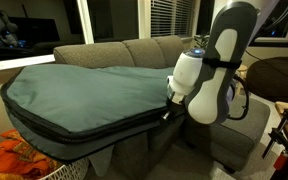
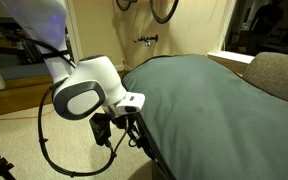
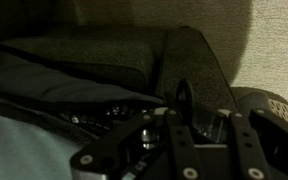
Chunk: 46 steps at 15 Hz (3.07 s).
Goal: Open the zip to the left
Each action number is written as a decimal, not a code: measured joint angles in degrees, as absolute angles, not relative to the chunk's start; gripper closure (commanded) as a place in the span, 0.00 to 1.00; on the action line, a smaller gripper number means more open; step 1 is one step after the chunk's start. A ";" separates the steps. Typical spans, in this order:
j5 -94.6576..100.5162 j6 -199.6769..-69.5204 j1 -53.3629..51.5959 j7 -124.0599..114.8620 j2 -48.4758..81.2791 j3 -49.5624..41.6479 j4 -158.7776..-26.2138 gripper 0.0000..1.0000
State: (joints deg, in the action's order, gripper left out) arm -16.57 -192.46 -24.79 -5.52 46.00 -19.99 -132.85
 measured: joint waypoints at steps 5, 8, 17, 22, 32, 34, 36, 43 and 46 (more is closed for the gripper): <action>-16.60 -192.46 -25.80 -5.59 45.99 -20.04 -132.81 0.98; -16.83 -192.52 -27.05 -5.62 45.93 -20.38 -132.74 0.98; -17.13 -193.34 -30.86 -5.62 45.23 -20.66 -132.65 0.98; -17.71 -194.05 -32.98 -5.62 45.21 -21.07 -132.63 0.98; -20.17 -194.85 -39.31 -5.62 45.14 -23.25 -132.74 0.98; -20.94 -194.85 -41.07 -5.62 45.14 -24.05 -132.88 0.98; -21.53 -194.85 -42.81 -5.62 45.14 -24.89 -133.08 0.98; -23.00 -194.82 -47.63 -5.62 45.15 -27.20 -133.39 0.98; -23.09 -194.76 -48.69 -5.62 45.17 -27.84 -133.45 0.98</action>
State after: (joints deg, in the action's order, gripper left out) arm -23.09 -194.76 -48.69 -5.62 45.17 -27.84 -133.45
